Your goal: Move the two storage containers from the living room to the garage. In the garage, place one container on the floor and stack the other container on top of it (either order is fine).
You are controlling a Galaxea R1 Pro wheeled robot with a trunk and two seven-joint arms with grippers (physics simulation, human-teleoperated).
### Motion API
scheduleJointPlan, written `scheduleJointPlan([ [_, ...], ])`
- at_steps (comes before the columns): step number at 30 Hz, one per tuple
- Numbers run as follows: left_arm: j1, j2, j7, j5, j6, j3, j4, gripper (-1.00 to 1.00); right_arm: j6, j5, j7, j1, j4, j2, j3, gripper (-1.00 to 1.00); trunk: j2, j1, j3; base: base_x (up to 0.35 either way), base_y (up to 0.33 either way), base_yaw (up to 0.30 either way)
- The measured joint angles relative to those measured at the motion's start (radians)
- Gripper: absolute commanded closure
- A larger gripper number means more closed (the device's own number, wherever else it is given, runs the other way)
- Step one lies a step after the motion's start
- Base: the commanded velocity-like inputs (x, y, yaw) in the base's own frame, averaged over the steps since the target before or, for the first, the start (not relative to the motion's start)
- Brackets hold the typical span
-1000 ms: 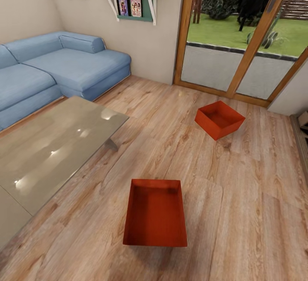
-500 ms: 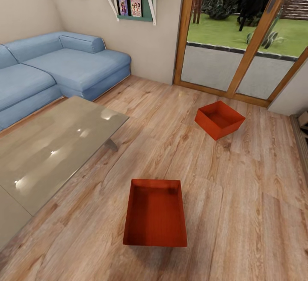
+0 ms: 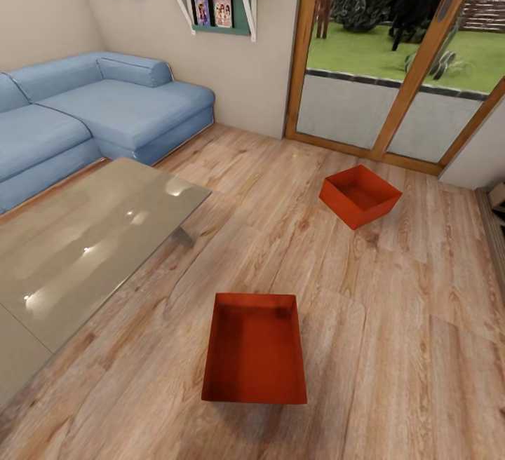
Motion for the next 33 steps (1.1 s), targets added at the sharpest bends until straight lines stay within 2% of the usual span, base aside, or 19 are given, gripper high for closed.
scheduleJointPlan([
  [4, -0.004, 0.028, 0.016, -0.002, 0.012, 0.002, -0.085, -1.0, 0.024, -0.003, -0.012, -0.022, -0.04, 0.0, -0.002, -1.0, 0.0, 0.0, 0.0, 0.0, 0.0, 0.0],
  [7, -0.052, 0.05, 0.067, -0.003, 0.067, 0.001, -0.123, -1.0, 0.033, -0.006, -0.035, -0.103, -0.053, -0.002, -0.013, -1.0, 0.0, 0.0, 0.0, 0.0, 0.0, 0.0],
  [8, -0.104, 0.058, 0.091, -0.004, 0.115, 0.0, -0.13, -1.0, 0.026, -0.006, -0.052, -0.145, -0.055, -0.015, -0.033, -1.0, 0.0, 0.0, 0.0, 0.0, 0.0, 0.0],
  [9, -0.13, 0.059, 0.095, -0.004, 0.129, 0.0, -0.131, -1.0, 0.025, -0.007, -0.056, -0.156, -0.057, -0.024, -0.04, -1.0, 0.0, 0.0, 0.0, 0.0, 0.0, 0.0],
  [11, -0.203, 0.061, 0.103, -0.006, 0.174, 0.0, -0.127, -1.0, 0.023, -0.006, -0.068, -0.195, -0.062, -0.068, -0.063, -1.0, 0.0, 0.0, 0.0, 0.0, 0.0, 0.0],
  [12, -0.228, 0.061, 0.105, -0.007, 0.186, 0.0, -0.125, -1.0, 0.022, -0.007, -0.071, -0.213, -0.061, -0.079, -0.069, -1.0, 0.0, 0.0, 0.0, 0.0, 0.0, 0.0],
  [13, -0.293, 0.063, 0.128, -0.009, 0.242, 0.0, -0.117, -1.0, 0.005, -0.009, -0.099, -0.28, -0.037, -0.112, -0.117, -1.0, 0.0, 0.0, 0.0, 0.0, 0.0, 0.0],
  [14, -0.409, 0.061, 0.148, -0.01, 0.249, -0.001, -0.116, -1.0, -0.012, -0.008, -0.115, -0.406, -0.024, -0.115, -0.127, -1.0, 0.0, 0.0, 0.0, 0.0, 0.0, 0.0],
  [15, -0.451, 0.058, 0.171, -0.009, 0.254, -0.002, -0.114, -1.0, -0.033, -0.007, -0.133, -0.466, -0.011, -0.112, -0.133, -1.0, 0.0, 0.0, 0.0, 0.0, 0.0, 0.0],
  [16, -0.521, 0.022, 0.216, -0.007, 0.261, -0.005, -0.093, -1.0, -0.092, -0.01, -0.185, -0.535, 0.013, -0.102, -0.142, -1.0, 0.0, 0.0, 0.0, 0.0, 0.0, 0.0],
  [17, -0.607, -0.01, 0.224, -0.01, 0.261, -0.008, -0.076, -1.0, -0.105, -0.01, -0.196, -0.553, 0.014, -0.084, -0.143, -1.0, 0.0, 0.0, 0.0, 0.0, 0.0, 0.0],
  [18, -0.622, -0.037, 0.228, -0.01, 0.262, -0.009, -0.058, -1.0, -0.114, -0.01, -0.201, -0.564, 0.011, -0.063, -0.144, -1.0, 0.0, 0.0, 0.0, 0.0, 0.0, 0.0],
  [19, -0.677, -0.093, 0.232, -0.032, 0.257, -0.014, -0.028, -1.0, -0.14, -0.008, -0.207, -0.577, 0.006, -0.013, -0.143, -1.0, 0.0, 0.0, 0.0, 0.0, 0.0, 0.0],
  [20, -0.7, -0.145, 0.234, -0.063, 0.25, -0.016, -0.021, -1.0, -0.153, -0.009, -0.207, -0.58, 0.004, 0.016, -0.144, -1.0, 0.0, 0.0, 0.0, 0.0, 0.0, 0.0],
  [24, -0.714, -0.193, 0.236, -0.156, 0.23, -0.015, -0.011, -1.0, -0.183, -0.01, -0.203, -0.583, 0.003, 0.049, -0.146, -1.0, 0.0, 0.0, 0.0, 0.0, 0.0, 0.0],
  [26, -0.717, -0.212, 0.237, -0.197, 0.182, -0.014, -0.004, -1.0, -0.2, -0.003, -0.207, -0.583, 0.004, 0.095, -0.141, -1.0, 0.0, 0.0, 0.0, 0.0, 0.0, 0.0],
  [28, -0.718, -0.223, 0.237, -0.212, 0.157, -0.014, 0.006, -1.0, -0.207, 0.001, -0.209, -0.583, 0.005, 0.127, -0.137, -1.0, 0.0, 0.0, 0.0, 0.0, 0.0, 0.0],
  [32, -0.719, -0.234, 0.234, -0.222, 0.14, -0.015, 0.025, -1.0, -0.213, 0.004, -0.201, -0.583, 0.006, 0.148, -0.134, -1.0, 0.0, 0.0, 0.0, 0.0, 0.0, 0.0],
  [33, -0.719, -0.241, 0.229, -0.228, 0.135, -0.027, 0.036, -1.0, -0.212, 0.006, -0.198, -0.583, 0.008, 0.153, -0.131, -1.0, 0.0, 0.0, 0.0, 0.0, 0.0, 0.0],
])
